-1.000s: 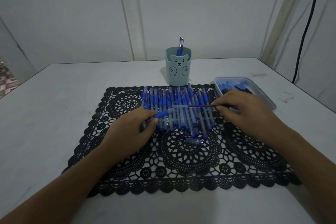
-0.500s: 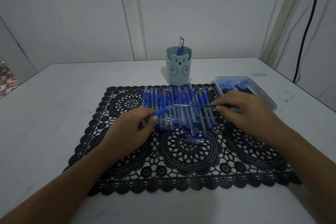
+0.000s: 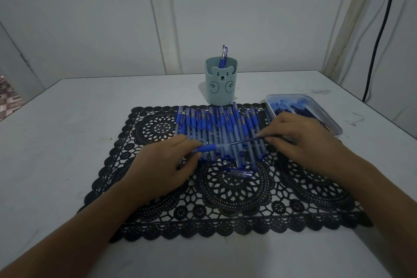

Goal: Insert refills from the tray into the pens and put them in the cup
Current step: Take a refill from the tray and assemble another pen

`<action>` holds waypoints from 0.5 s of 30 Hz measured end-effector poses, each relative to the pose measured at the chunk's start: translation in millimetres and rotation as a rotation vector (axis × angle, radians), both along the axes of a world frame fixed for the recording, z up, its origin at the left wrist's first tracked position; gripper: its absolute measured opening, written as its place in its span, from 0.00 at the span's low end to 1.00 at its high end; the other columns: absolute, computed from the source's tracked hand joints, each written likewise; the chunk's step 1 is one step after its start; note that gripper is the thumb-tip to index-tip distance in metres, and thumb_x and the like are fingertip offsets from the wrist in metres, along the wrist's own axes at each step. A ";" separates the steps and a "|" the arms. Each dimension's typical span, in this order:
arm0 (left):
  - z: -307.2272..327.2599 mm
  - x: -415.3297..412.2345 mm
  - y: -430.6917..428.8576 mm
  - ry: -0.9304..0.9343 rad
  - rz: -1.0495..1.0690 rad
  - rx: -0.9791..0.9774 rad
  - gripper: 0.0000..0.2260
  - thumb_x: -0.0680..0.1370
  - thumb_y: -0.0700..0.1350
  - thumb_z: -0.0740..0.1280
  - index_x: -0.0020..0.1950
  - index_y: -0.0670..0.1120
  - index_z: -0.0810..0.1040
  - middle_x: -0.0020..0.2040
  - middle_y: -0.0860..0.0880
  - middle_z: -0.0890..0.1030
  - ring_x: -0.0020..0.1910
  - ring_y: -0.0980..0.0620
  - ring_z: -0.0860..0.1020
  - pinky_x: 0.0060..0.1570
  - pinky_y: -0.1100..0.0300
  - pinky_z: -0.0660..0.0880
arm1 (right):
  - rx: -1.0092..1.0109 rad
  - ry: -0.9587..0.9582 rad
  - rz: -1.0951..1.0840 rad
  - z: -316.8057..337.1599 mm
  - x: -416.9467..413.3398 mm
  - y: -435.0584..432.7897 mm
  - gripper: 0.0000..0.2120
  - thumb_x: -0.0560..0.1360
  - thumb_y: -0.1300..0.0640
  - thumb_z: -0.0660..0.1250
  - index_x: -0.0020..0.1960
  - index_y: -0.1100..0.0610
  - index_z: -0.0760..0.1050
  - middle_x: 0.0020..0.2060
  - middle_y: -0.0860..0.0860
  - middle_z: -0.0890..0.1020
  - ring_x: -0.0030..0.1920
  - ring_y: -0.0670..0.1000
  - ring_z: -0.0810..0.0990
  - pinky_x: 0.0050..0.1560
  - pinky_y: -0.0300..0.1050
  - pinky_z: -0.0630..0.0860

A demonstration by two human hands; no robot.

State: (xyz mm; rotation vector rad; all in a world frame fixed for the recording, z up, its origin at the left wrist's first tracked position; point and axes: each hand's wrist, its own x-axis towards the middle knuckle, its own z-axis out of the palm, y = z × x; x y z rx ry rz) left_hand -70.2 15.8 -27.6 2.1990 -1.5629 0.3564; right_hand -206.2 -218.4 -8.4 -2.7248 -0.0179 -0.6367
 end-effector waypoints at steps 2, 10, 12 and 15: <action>0.1 -4.7 -1.3 0.004 -0.036 0.000 0.14 0.76 0.51 0.57 0.52 0.47 0.79 0.36 0.61 0.71 0.25 0.66 0.63 0.22 0.77 0.59 | 0.019 -0.026 0.059 -2.0 0.5 8.9 0.10 0.72 0.61 0.69 0.52 0.53 0.81 0.39 0.41 0.76 0.38 0.40 0.76 0.42 0.24 0.70; -5.6 -4.9 -3.4 0.090 -0.067 -0.100 0.14 0.76 0.52 0.58 0.54 0.48 0.78 0.37 0.65 0.69 0.33 0.66 0.70 0.34 0.77 0.67 | 0.441 -0.033 0.091 -5.6 1.0 43.7 0.16 0.74 0.52 0.64 0.60 0.41 0.69 0.43 0.36 0.79 0.47 0.36 0.78 0.48 0.26 0.71; -5.4 -3.4 -3.2 0.103 -0.057 -0.122 0.15 0.76 0.53 0.58 0.54 0.48 0.78 0.37 0.67 0.68 0.36 0.70 0.70 0.36 0.78 0.65 | 0.500 -0.057 0.061 -6.0 0.0 37.9 0.08 0.74 0.54 0.63 0.51 0.42 0.72 0.38 0.41 0.79 0.41 0.39 0.77 0.42 0.29 0.72; -5.5 -4.1 -3.5 0.088 -0.053 -0.135 0.15 0.76 0.53 0.57 0.53 0.48 0.78 0.37 0.66 0.69 0.36 0.70 0.70 0.37 0.78 0.65 | 0.484 -0.057 0.069 -7.9 1.3 37.7 0.04 0.73 0.57 0.65 0.43 0.49 0.76 0.36 0.43 0.79 0.39 0.40 0.76 0.39 0.29 0.71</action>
